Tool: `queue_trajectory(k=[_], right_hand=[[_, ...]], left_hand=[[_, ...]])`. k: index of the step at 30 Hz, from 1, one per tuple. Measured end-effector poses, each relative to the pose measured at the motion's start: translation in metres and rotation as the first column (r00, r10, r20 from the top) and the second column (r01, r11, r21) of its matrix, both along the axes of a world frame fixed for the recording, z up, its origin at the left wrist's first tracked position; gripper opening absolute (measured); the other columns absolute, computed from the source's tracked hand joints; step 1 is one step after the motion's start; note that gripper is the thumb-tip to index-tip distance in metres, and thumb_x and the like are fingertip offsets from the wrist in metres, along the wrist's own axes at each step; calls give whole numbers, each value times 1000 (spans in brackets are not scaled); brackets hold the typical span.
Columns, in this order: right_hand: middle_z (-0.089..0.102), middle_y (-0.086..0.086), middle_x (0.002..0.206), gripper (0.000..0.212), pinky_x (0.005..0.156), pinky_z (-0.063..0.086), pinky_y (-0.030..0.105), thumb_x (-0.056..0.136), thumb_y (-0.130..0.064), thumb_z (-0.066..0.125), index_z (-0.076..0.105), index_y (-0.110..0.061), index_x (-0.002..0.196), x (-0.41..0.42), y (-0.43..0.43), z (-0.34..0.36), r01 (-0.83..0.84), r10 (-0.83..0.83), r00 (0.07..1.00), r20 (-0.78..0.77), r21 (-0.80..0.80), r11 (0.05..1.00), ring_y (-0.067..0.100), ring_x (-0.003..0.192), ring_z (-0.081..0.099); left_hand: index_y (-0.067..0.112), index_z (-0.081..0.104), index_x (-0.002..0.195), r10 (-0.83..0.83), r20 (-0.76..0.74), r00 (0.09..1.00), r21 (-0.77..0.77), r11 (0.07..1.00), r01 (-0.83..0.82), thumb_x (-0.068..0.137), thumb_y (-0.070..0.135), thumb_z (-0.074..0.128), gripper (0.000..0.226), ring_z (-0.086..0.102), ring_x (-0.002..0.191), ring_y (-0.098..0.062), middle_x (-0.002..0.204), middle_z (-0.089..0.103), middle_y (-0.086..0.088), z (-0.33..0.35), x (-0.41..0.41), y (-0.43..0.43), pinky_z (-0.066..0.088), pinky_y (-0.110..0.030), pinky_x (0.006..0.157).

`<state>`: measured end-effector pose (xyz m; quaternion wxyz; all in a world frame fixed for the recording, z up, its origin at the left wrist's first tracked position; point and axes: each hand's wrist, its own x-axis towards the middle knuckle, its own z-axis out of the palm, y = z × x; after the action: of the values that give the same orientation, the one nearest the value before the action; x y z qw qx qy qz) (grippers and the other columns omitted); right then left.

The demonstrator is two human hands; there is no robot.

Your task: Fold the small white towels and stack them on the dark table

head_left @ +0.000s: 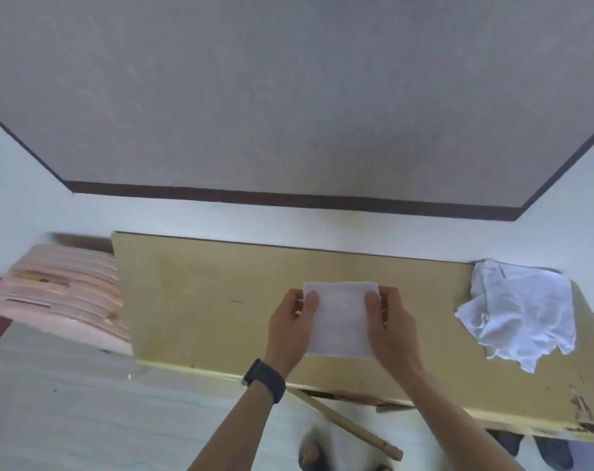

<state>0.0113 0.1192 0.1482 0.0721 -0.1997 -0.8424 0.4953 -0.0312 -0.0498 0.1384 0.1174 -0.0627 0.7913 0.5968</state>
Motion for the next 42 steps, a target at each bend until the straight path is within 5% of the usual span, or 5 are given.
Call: queue_trajectory(k=[9, 15, 24, 34, 42], right_hand=[[58, -7, 72, 11, 56, 42, 31, 102, -37, 41, 45, -31, 94, 27, -61, 91, -225, 237, 937, -255, 77, 971, 7, 64, 55], [57, -5, 65, 10, 52, 38, 22, 100, -37, 48, 48, -31, 92, 89, -138, 97, -509, 511, 814, -274, 87, 857, 8, 59, 54], [52, -4, 57, 9, 49, 33, 22, 99, -32, 53, 53, -29, 90, 275, -316, 106, -891, 840, 431, -330, -6, 455, 10, 49, 46], [56, -7, 61, 7, 53, 38, 21, 100, -34, 52, 53, -32, 93, 575, -528, 163, -995, 889, -98, -448, 48, -85, 10, 56, 53], [59, 0, 64, 11, 50, 37, 22, 99, -33, 54, 54, -32, 88, 815, -659, 178, -953, 825, -285, -489, 54, -298, 14, 53, 53]], left_hand=[[23, 53, 99, 322, -279, 905, -8, 941, -337, 100, 43, 49, 20, 52, 57, 5, 76, 56, 1, 109, 82, -47, 39, -12, 48], [30, 56, 93, 633, -270, 725, 4, 754, -657, 96, 47, 54, 17, 55, 66, 2, 77, 60, 7, 118, 200, -113, 40, -13, 55], [29, 60, 91, 938, -255, 233, 47, 253, -966, 94, 52, 54, 24, 59, 61, 0, 80, 67, 4, 140, 443, -236, 44, -13, 49], [27, 60, 81, 873, -376, -312, 103, -295, -950, 93, 45, 60, 22, 50, 58, -2, 69, 60, 11, 180, 776, -376, 39, -11, 52], [21, 60, 83, 763, -395, -511, 154, -493, -856, 93, 39, 62, 21, 47, 55, -2, 67, 57, 10, 192, 1014, -473, 39, -17, 54]])
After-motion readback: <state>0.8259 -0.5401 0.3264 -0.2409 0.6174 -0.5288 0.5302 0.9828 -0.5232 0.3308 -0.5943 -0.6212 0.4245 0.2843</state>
